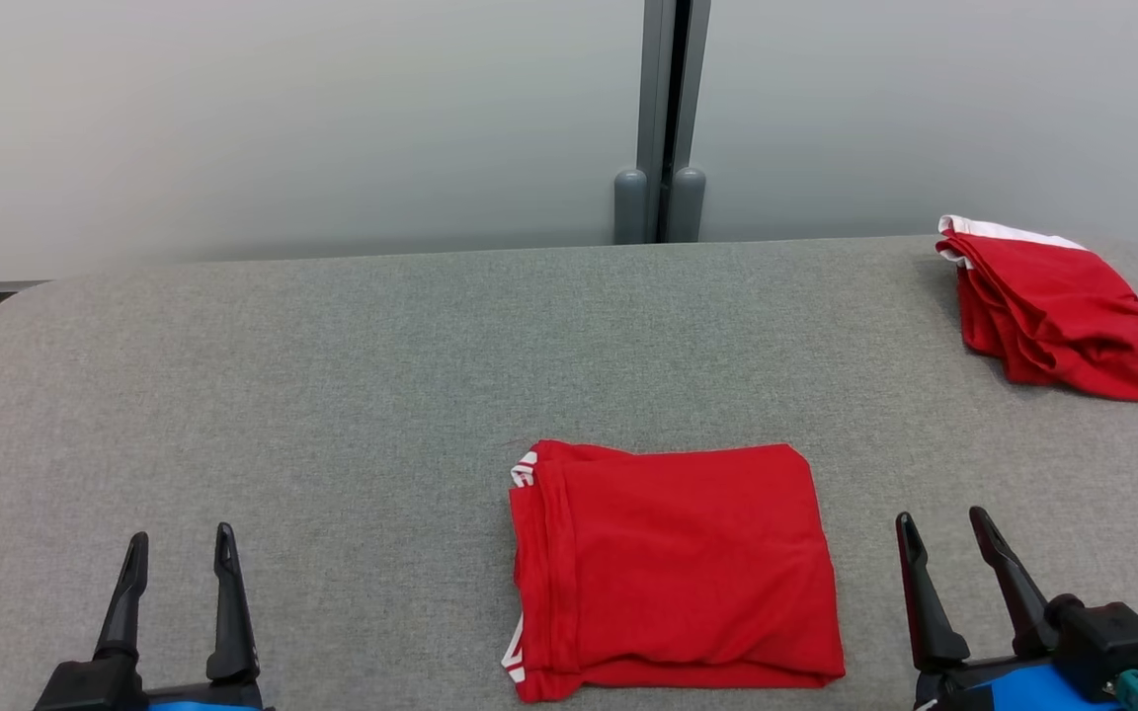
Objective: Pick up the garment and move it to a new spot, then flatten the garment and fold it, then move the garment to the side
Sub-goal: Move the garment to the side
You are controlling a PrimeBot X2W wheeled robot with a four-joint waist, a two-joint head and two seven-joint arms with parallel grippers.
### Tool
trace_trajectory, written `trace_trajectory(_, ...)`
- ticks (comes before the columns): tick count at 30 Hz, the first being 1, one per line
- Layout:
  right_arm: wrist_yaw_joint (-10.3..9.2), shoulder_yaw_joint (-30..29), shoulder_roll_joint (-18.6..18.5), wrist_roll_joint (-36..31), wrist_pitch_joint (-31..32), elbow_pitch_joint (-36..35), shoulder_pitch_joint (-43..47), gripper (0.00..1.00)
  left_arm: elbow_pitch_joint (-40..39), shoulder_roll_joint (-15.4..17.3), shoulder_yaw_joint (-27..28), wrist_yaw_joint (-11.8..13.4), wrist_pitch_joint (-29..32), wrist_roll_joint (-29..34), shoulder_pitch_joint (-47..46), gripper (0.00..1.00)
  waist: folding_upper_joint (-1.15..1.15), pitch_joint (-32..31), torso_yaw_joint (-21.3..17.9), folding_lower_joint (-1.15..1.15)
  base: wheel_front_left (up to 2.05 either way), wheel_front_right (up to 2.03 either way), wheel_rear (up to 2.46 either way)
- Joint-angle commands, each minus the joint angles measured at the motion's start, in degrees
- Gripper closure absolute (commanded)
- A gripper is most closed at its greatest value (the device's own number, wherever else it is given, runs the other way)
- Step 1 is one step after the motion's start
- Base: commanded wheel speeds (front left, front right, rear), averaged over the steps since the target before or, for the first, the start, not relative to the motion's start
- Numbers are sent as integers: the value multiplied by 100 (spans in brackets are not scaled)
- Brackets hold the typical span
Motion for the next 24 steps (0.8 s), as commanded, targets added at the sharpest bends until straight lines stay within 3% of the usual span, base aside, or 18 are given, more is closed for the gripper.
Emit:
trace_trajectory(1,2,3,0,11,14,5,63,0,16,-9,32,-9,-23,40,-36,0,0,4,1,0,0,0,0)
trace_trajectory(15,2,-13,1,28,-1,89,-34,0,33,-93,188,-79,-23,155,-82,0,0,45,-39,0,0,0,0)
trace_trajectory(24,2,220,1,-195,145,374,-896,0,-1,-173,171,-96,-23,226,-208,0,0,183,-26,0,0,0,0)
